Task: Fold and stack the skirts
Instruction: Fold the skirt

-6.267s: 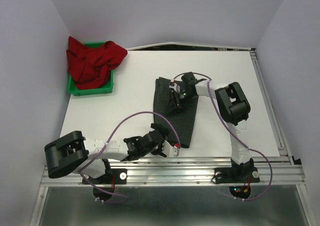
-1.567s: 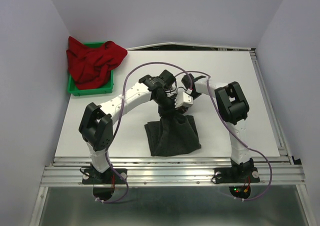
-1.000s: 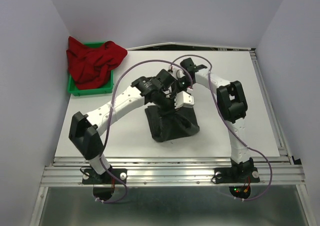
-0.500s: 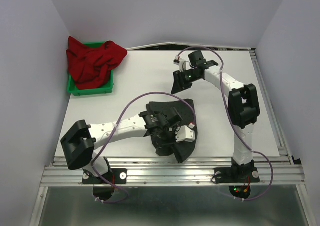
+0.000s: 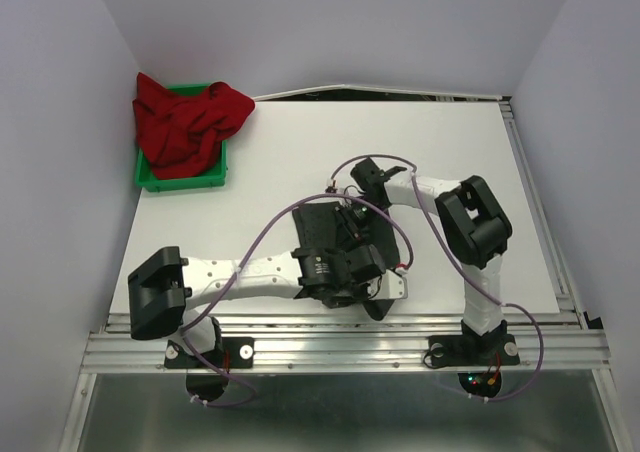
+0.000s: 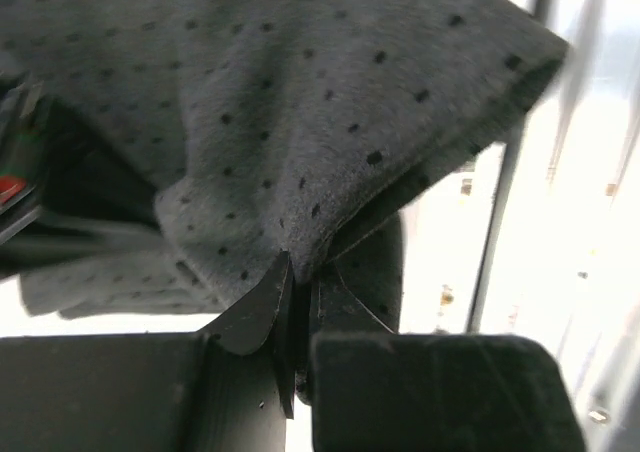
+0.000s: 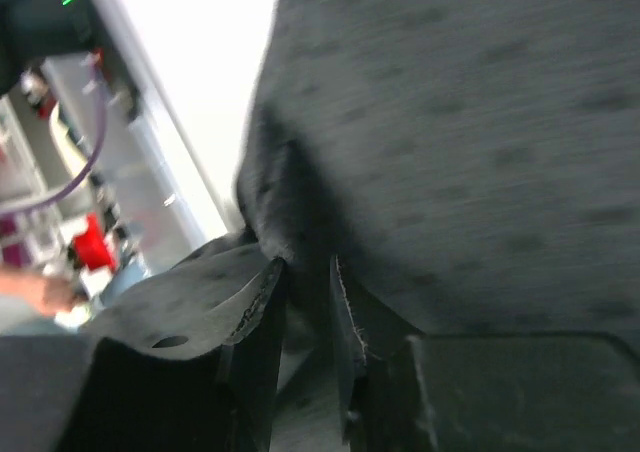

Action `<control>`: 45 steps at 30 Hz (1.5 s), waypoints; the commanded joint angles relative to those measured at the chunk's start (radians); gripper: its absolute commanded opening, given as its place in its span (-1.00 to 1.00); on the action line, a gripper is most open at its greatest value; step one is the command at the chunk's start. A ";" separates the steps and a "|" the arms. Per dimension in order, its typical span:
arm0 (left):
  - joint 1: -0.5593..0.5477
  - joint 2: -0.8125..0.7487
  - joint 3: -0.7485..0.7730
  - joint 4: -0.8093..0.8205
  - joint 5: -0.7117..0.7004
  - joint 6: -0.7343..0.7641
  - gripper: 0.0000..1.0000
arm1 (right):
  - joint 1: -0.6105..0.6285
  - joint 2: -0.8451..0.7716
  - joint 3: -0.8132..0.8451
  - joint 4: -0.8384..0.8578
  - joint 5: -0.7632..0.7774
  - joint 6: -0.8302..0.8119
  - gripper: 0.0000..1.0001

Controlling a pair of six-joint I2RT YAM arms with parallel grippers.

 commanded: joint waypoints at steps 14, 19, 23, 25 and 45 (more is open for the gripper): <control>-0.019 -0.066 -0.176 0.120 -0.454 0.010 -1.00 | -0.120 0.239 0.325 0.245 0.279 0.273 -0.34; -0.019 -0.054 -0.215 0.096 -0.428 -0.023 -1.00 | -0.158 0.195 0.337 0.269 0.224 0.291 -0.17; -0.019 -0.063 -0.229 0.062 -0.260 -0.066 -1.00 | -0.169 0.110 0.325 0.268 0.181 0.289 -0.01; -0.016 -0.057 -0.223 0.044 -0.177 -0.069 -1.00 | -0.169 0.090 0.308 0.265 0.157 0.302 -0.01; 0.067 -0.027 -0.040 -0.010 -0.004 -0.062 -1.00 | 0.029 0.268 0.050 0.358 -0.017 0.282 -0.49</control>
